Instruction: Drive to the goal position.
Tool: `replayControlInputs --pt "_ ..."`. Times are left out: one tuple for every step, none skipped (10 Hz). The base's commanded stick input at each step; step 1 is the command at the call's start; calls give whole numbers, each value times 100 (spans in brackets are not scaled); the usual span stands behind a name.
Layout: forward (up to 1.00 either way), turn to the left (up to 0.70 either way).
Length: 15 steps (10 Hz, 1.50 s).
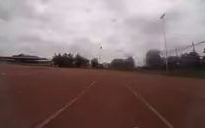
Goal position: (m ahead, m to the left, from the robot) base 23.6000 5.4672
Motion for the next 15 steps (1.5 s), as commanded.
replayControlInputs --pt "70 0" --pt "70 0" --pt "70 0" --pt "70 0" --pt "70 0" --pt "70 0" --pt "70 0" --pt "70 0" --pt "70 0" --pt "70 0" --pt "70 0" --pt "70 0" --pt "70 0" --pt "70 0" --pt "70 0"
